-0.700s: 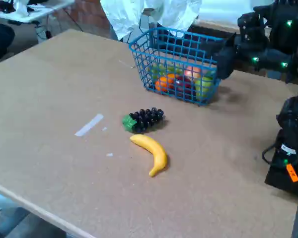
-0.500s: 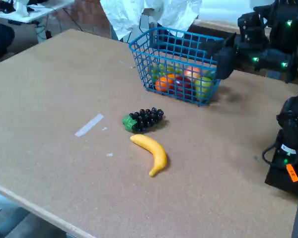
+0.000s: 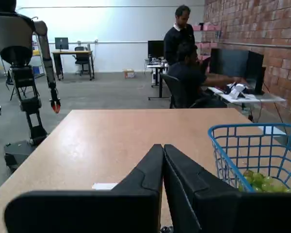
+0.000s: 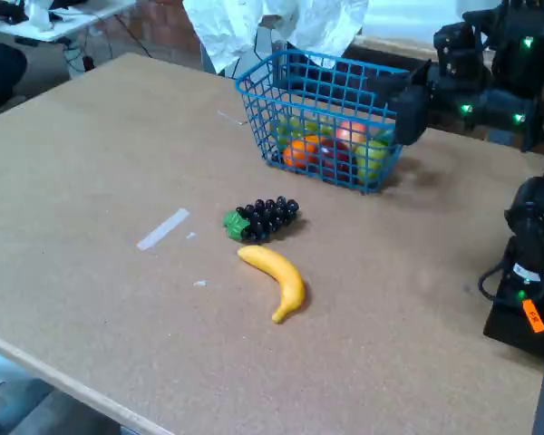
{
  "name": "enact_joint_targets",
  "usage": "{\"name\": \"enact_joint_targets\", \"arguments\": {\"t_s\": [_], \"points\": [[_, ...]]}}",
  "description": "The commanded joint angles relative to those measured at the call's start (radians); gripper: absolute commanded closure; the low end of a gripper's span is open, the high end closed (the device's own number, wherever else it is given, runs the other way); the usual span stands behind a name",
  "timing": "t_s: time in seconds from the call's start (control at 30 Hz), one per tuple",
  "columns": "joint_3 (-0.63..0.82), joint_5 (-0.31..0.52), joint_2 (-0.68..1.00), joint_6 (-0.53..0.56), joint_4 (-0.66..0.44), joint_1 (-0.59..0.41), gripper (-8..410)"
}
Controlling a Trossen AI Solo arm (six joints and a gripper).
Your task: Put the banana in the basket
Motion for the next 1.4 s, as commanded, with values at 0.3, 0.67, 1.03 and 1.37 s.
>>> {"name": "enact_joint_targets", "arguments": {"t_s": [0.3, 0.67, 1.03, 1.37], "points": [[0.001, -0.003, 0.000, 0.092, 0.163, 0.000, 402], [0.234, -0.069, 0.187, 0.020, 0.206, 0.001, 402], [0.505, -0.287, 0.572, 0.054, 0.280, 0.002, 402], [0.565, -0.200, 0.930, 0.105, 0.060, 0.006, 402]]}}
